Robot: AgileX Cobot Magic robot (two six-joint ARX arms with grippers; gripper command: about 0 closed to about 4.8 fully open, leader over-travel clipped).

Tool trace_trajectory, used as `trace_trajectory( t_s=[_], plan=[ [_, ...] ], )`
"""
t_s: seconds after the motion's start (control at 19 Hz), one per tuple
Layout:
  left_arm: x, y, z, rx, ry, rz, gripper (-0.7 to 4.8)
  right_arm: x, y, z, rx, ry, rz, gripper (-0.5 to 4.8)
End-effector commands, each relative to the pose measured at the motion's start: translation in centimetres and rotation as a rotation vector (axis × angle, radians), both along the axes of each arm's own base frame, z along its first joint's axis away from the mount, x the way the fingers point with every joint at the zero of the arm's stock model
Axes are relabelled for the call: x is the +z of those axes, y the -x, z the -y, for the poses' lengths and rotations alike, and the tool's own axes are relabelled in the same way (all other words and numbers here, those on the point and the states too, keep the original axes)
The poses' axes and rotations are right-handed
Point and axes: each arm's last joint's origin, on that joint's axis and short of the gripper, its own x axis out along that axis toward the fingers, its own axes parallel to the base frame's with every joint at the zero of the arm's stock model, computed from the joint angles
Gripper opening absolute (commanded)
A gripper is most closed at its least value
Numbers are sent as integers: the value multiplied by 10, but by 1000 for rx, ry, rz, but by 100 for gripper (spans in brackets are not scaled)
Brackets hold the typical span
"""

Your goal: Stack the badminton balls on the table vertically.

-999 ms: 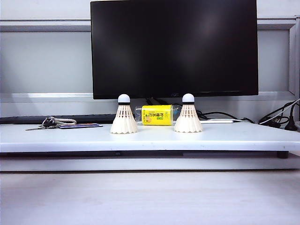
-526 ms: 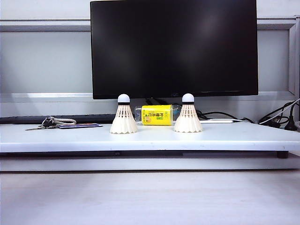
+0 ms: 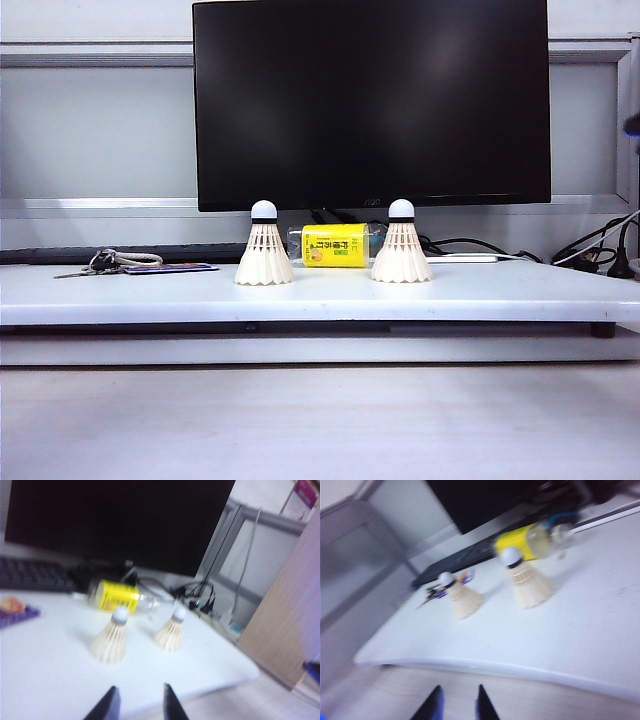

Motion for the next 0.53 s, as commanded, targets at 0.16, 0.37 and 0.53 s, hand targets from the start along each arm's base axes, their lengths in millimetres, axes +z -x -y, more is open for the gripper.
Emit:
trace_trajectory(
  t_s=[0.16,0.37,0.53],
  plan=[
    [32,-6,1,-46,-8,-65,122,5,0,1,-35,-75,-6,90],
    [52,-35,6,-151,-52,-172,125,1,0,0,-11,-64,-50,90],
    [59,-64,22,-150,-170,-217,125,-5,0,0,-17,-55,-114,90]
  ],
)
